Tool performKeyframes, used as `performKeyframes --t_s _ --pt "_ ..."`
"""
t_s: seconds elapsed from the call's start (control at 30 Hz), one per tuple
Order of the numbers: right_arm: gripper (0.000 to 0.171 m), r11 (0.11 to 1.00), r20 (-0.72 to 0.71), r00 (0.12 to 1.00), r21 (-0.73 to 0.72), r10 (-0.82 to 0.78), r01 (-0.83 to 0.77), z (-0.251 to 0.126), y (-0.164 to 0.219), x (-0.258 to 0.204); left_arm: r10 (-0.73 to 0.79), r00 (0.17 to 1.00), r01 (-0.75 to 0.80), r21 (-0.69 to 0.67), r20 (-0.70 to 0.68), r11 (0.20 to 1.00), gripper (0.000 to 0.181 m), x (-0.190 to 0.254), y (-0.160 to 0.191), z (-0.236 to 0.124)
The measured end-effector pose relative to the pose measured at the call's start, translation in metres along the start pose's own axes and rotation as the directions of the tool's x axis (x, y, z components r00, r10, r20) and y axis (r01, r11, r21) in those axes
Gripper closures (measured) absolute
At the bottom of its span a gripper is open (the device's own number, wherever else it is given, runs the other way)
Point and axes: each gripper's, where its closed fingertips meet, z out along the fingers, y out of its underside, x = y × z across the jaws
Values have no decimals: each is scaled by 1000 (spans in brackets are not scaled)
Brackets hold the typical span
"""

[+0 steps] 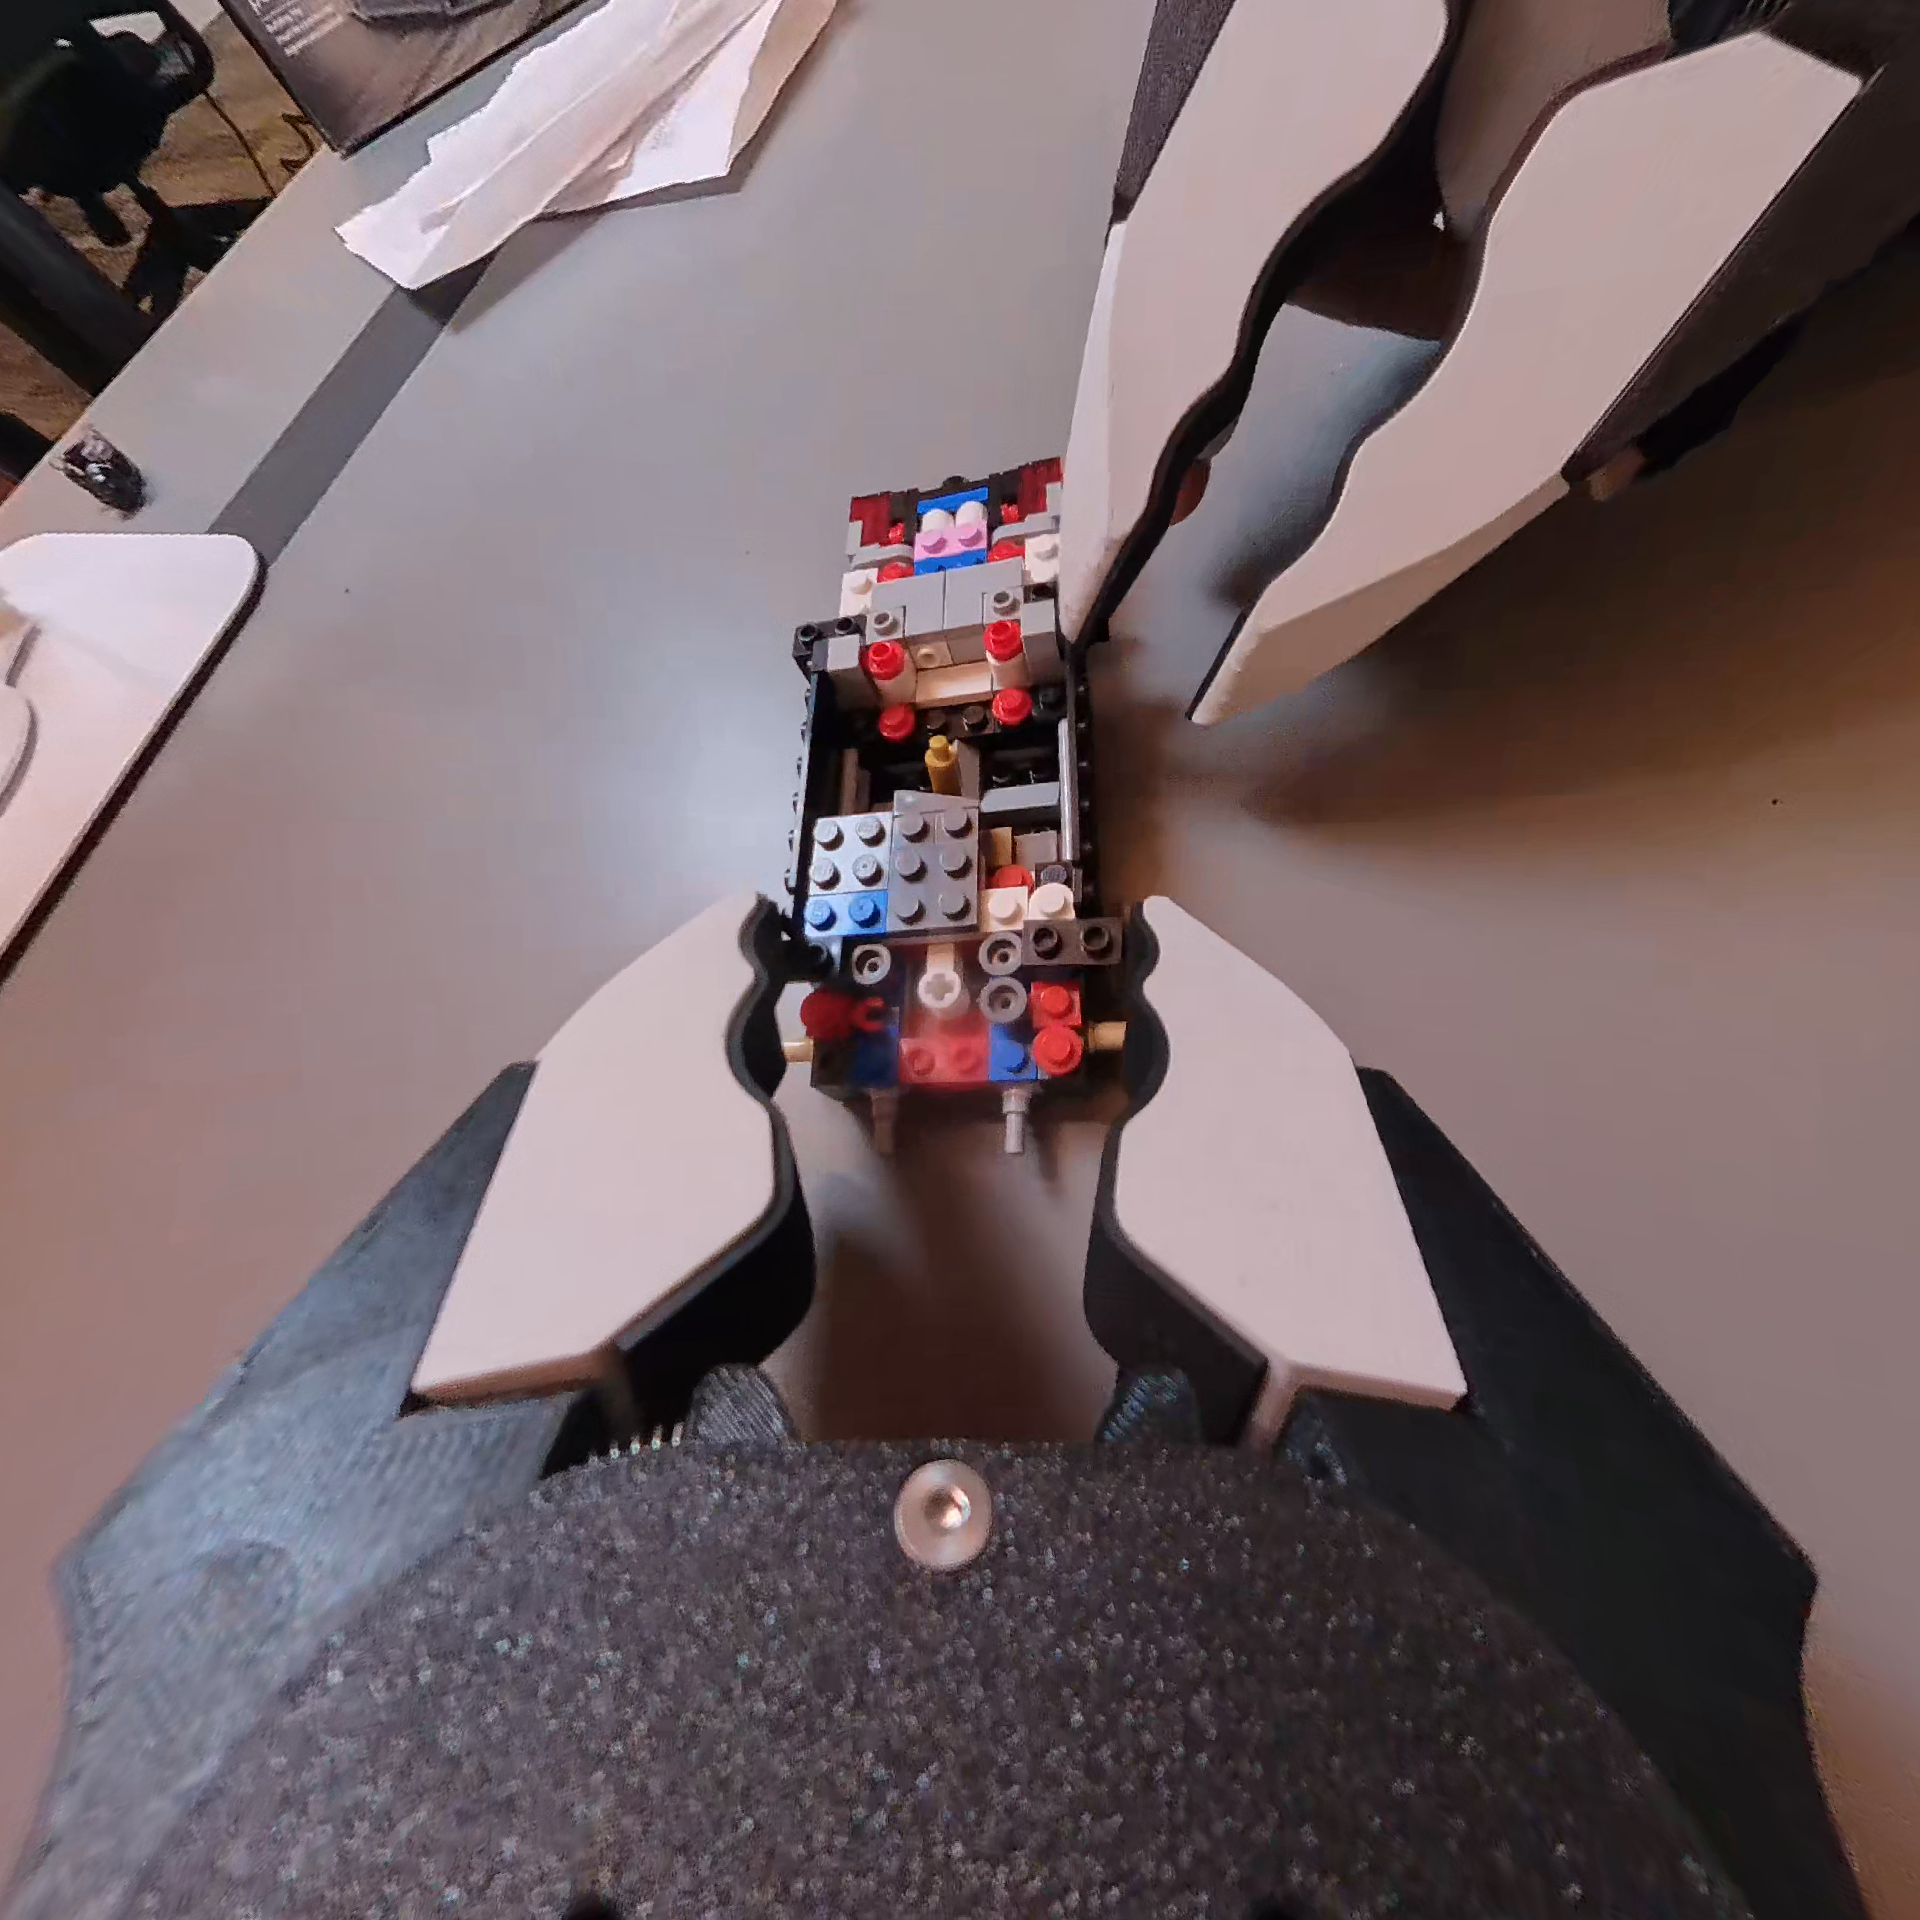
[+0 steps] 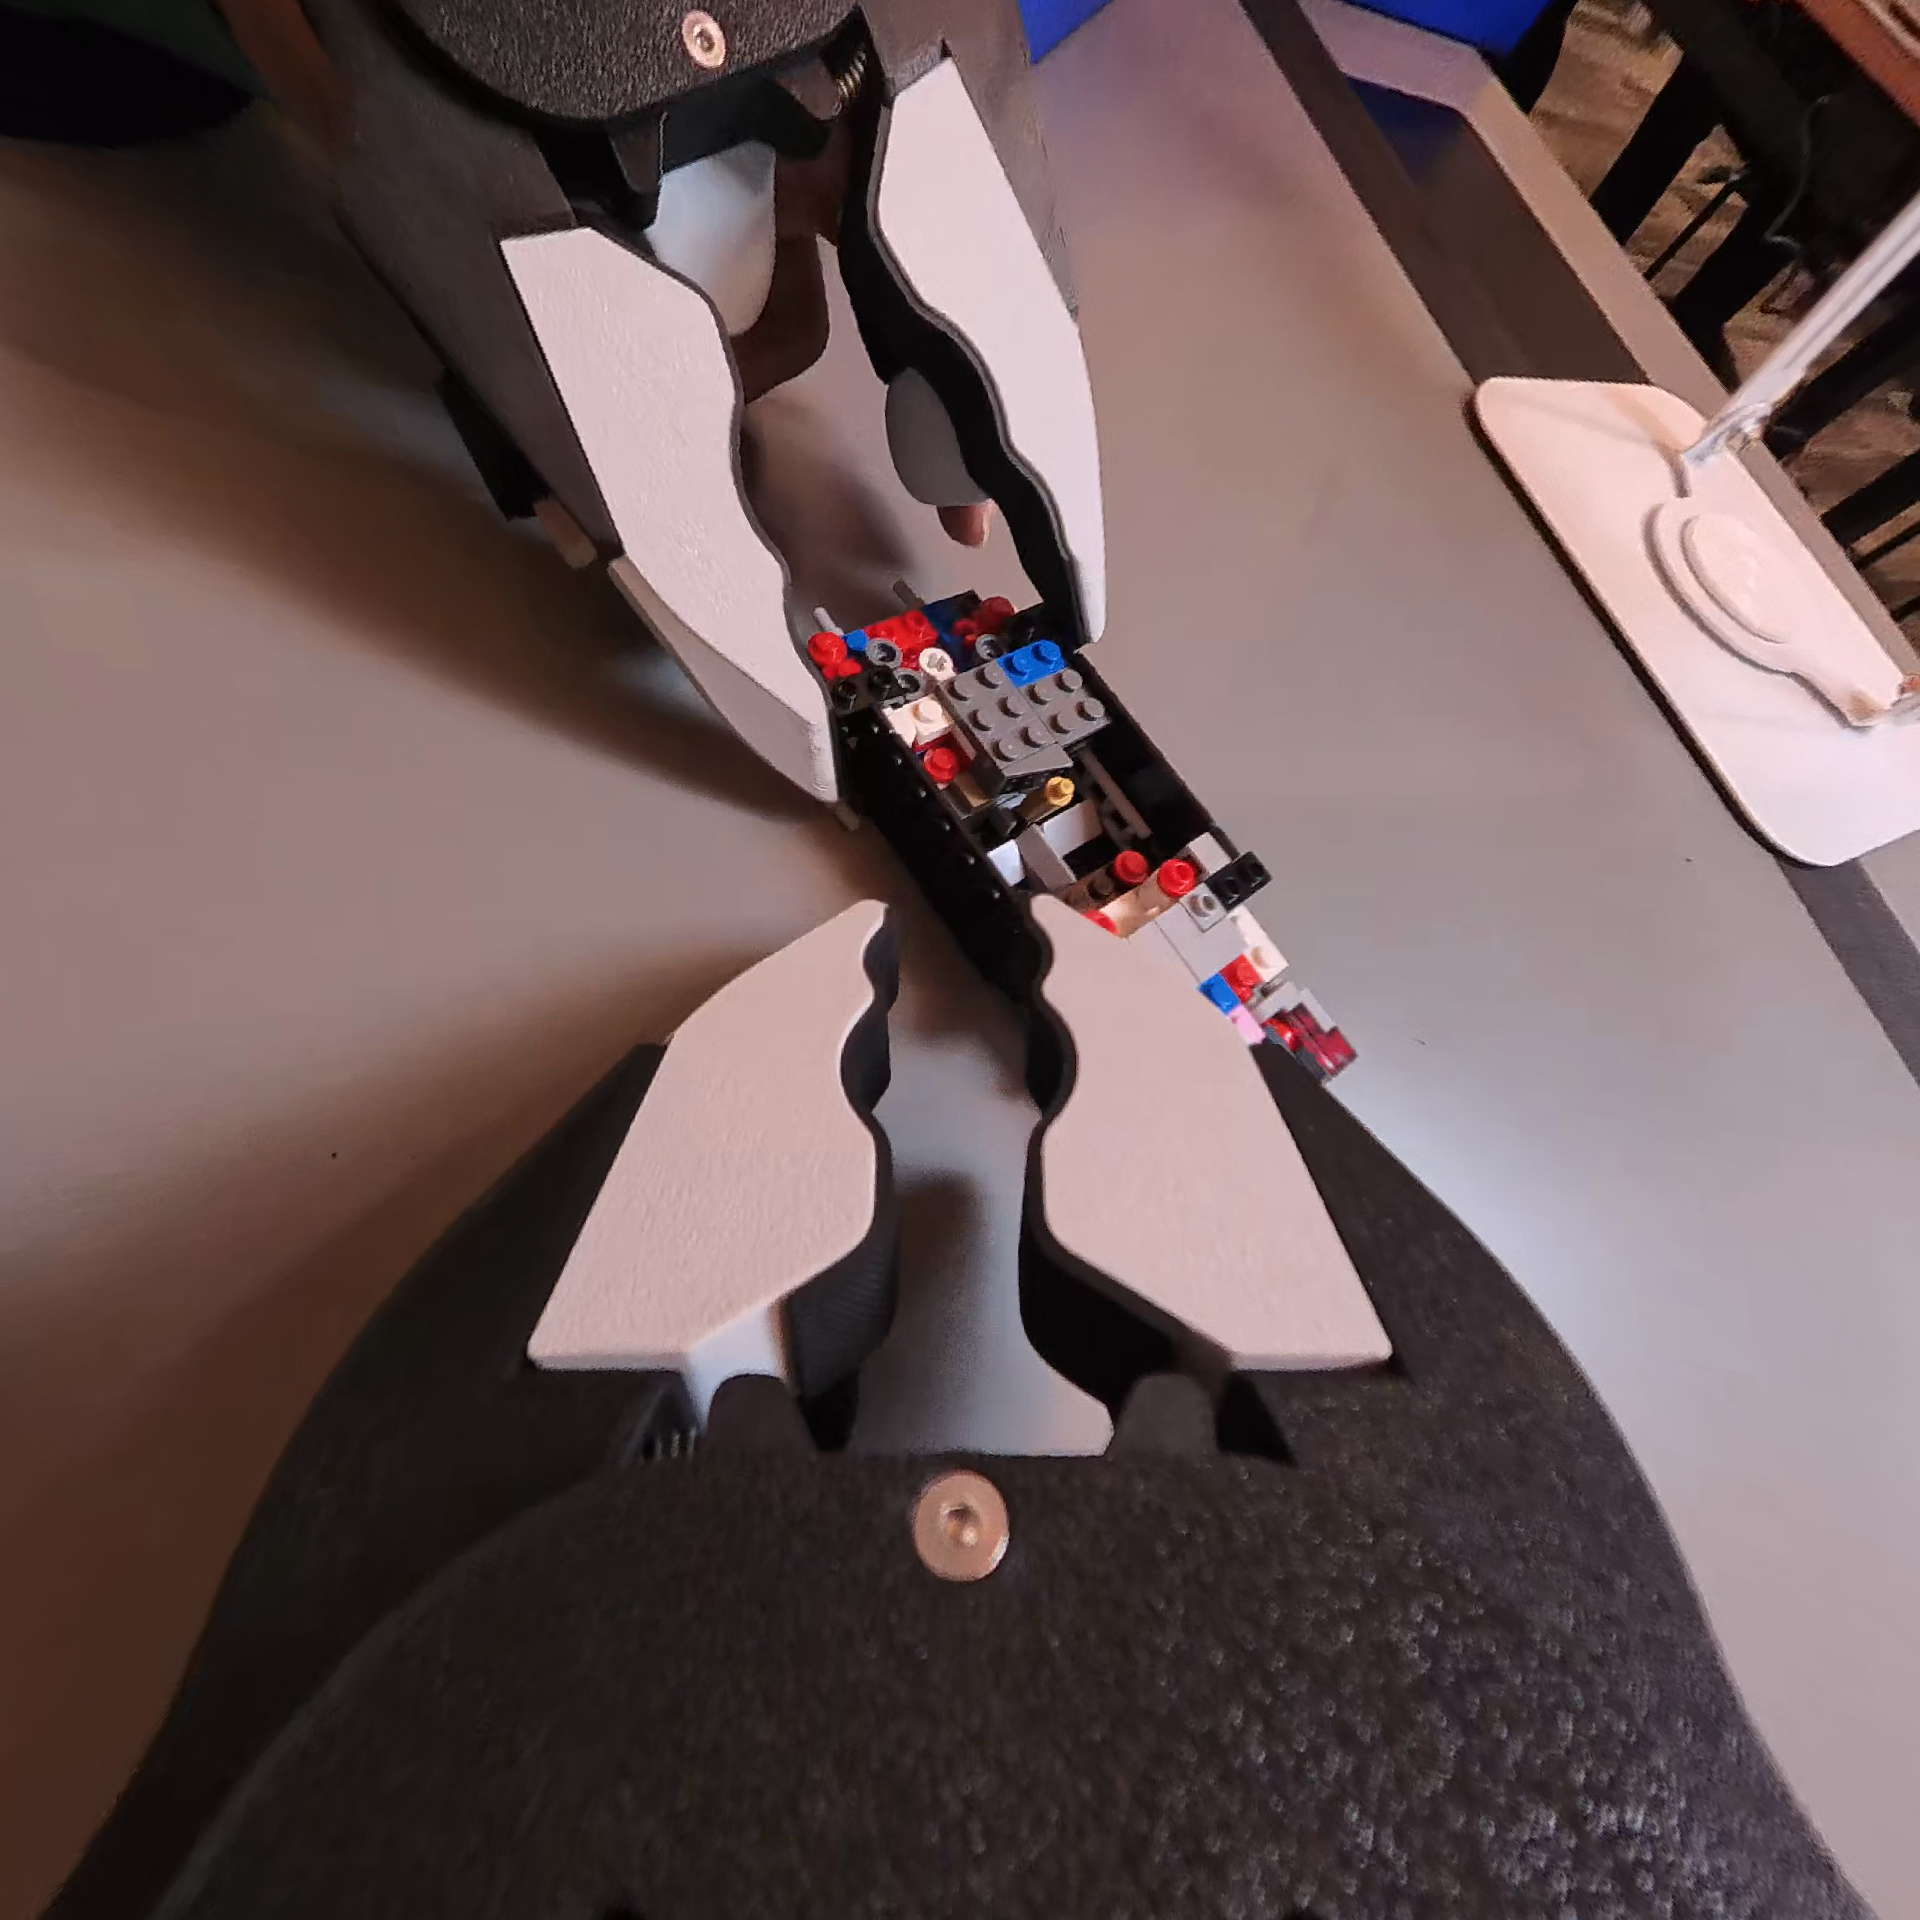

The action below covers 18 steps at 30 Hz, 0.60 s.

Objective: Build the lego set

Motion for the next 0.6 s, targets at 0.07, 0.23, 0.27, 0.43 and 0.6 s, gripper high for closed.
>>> performKeyframes --t_s 0.07,0.23,0.27,0.43,0.6 --pt "151 1000 -14 1000 -17 -17 16 0 2 0 -16 1000 17 -10 19 1000 119 1 1 -1" --pt "157 998 -86 995 -47 -43 39 -2 8 11 -5 999 5 -11 35 1000 119 9 1 -6" --pt "157 998 -99 994 -46 -39 34 -4 8 15 0 999 0 -11 42 1000 119 9 1 -7" --pt "157 1000 -97 995 11 25 -24 -12 2 22 5 999 -5 -4 40 1000 119 10 2 -10" --pt "157 1000 -82 997 0 -2 2 -10 4 18 8 999 -8 0 32 1000 119 10 3 -12"
